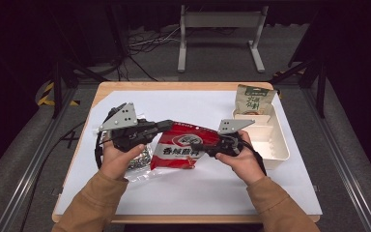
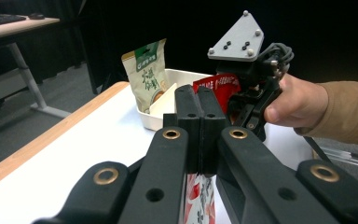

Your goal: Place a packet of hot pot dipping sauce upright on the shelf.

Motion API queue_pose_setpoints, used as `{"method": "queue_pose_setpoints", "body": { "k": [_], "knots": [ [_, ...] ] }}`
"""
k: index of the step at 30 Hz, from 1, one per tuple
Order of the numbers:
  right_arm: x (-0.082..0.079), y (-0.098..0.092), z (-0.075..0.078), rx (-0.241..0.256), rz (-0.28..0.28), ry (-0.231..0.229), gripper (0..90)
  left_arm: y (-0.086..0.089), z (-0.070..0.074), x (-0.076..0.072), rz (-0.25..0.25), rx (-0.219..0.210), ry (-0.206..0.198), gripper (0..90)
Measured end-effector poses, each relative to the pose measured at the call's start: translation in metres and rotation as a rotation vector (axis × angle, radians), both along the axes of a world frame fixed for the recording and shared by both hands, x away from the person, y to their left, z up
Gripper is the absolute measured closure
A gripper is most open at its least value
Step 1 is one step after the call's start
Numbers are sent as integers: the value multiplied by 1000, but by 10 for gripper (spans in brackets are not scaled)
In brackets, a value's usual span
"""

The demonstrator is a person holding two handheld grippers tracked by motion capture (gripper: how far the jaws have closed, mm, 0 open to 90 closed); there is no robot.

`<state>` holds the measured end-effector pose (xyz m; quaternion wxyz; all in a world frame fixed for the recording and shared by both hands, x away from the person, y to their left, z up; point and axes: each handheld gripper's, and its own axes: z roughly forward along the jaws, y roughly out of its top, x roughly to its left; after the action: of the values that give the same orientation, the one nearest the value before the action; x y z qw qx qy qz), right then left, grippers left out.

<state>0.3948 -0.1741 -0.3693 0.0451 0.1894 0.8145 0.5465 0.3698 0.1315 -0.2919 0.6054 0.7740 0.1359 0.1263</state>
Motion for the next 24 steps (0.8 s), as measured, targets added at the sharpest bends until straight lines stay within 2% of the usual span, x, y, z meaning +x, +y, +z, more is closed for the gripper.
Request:
{"method": "queue_pose_setpoints", "body": {
  "k": [3,7,14,19,21,24],
  "knots": [
    [-2,-3,3,-8,12,-5,893,1,-1,0,7,-3,5,900],
    [-6,-9,12,-14,3,-7,897,1,-4,2,22,-14,10,900],
    [-11,-22,27,-38,-4,11,898,-2,-8,5,10,-29,36,900],
    [-15,-26,34,-46,-7,7,898,-3,-8,4,6,-38,39,900],
    [-15,-29,38,-56,-12,8,898,-4,-9,5,11,-17,35,859],
    [-16,-31,42,-68,-26,5,898,-5,-10,7,36,22,50,761]
  ]
}}
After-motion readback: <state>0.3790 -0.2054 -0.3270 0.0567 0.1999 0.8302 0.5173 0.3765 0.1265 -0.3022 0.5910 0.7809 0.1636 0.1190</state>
